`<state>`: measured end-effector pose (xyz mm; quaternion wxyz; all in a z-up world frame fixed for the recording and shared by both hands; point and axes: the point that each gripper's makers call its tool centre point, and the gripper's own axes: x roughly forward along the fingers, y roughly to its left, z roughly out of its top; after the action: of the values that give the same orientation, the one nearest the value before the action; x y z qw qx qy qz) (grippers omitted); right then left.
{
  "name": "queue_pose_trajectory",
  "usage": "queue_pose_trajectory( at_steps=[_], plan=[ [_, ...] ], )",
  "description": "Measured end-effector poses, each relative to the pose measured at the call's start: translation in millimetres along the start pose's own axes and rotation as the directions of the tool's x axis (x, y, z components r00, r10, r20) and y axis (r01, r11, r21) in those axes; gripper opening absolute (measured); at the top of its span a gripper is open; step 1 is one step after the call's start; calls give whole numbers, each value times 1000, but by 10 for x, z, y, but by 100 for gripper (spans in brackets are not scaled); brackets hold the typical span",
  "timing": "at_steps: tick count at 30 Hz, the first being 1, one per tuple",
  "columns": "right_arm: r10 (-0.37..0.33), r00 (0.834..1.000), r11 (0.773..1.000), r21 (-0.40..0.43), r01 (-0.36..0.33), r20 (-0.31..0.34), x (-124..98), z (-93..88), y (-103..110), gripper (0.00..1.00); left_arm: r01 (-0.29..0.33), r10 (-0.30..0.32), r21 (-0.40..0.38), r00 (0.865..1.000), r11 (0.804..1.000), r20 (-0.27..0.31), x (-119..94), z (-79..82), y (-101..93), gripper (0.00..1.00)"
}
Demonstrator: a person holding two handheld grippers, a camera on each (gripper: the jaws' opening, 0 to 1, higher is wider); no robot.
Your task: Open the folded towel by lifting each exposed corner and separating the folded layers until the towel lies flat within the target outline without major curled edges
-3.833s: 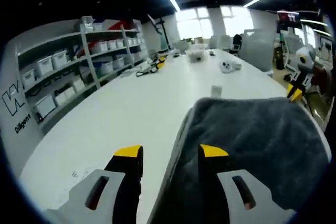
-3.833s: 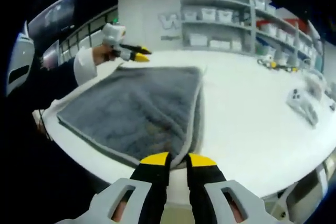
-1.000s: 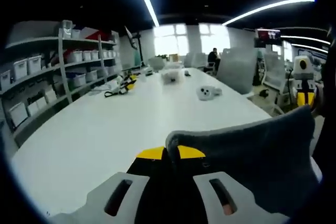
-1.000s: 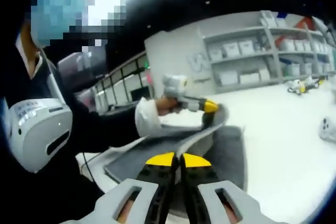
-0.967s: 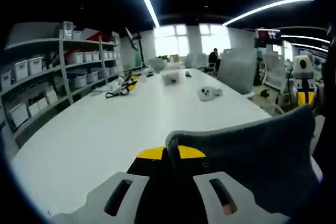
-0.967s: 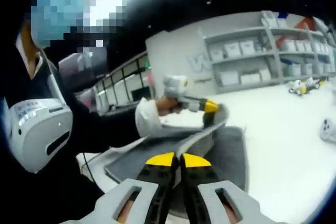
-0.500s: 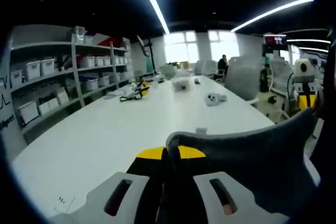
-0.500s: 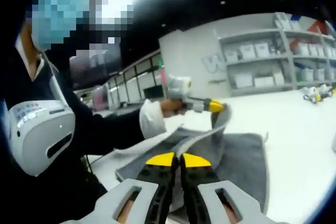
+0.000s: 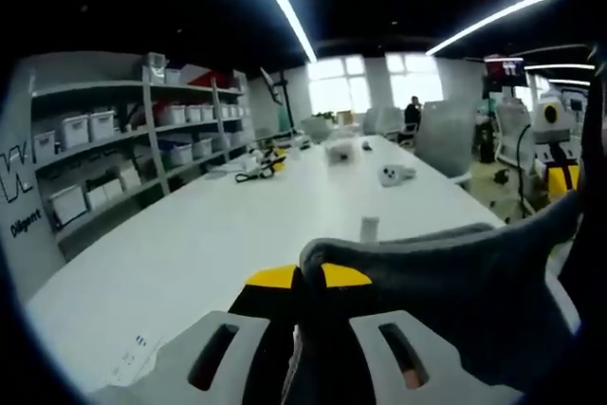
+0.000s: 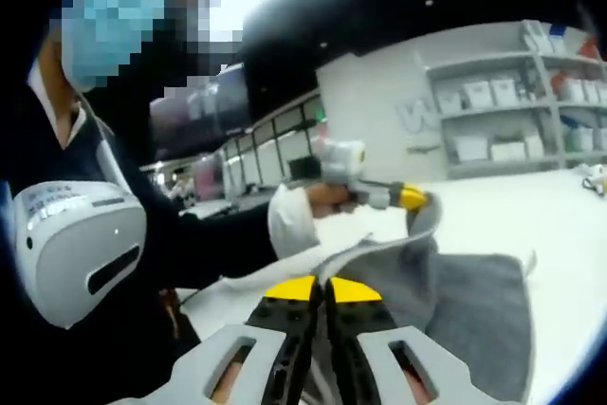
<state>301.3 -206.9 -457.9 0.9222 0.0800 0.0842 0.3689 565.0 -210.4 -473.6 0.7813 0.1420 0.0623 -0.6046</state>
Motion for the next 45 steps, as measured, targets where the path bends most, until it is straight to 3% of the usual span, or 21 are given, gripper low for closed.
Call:
queue_pose_trajectory(
  at_steps=[13, 17, 19, 24, 26, 28, 45],
  plan=[
    [94, 995, 996, 7, -94, -38, 353, -67, 278, 0, -51, 52, -17, 999, 999, 15, -425, -37, 116, 7],
    [121, 992, 993, 4, -121, -43, 456, -61, 384, 0, -91, 91, -18, 996, 996, 7, -568, -92, 189, 7],
    [131, 990, 991, 2, -132, -48, 511, -64, 427, 0, -85, 86, -49, 996, 995, 15, -640, -126, 200, 7],
    [161, 986, 987, 27, -159, -55, 611, -92, 520, 0, -89, 89, -35, 996, 995, 1, -761, -233, 169, 7],
    [171, 983, 985, 30, -170, -62, 665, -104, 562, 0, -80, 81, -67, 996, 995, 21, -820, -232, 150, 7],
    [192, 980, 981, 39, -190, -59, 723, -102, 620, 0, -48, 57, -113, 995, 992, 82, -889, -167, 101, 7],
    [303, 950, 950, 99, -295, -80, 1149, -170, 1003, 0, -150, 168, -171, 981, 974, 98, -1381, -343, 336, 7]
  ],
)
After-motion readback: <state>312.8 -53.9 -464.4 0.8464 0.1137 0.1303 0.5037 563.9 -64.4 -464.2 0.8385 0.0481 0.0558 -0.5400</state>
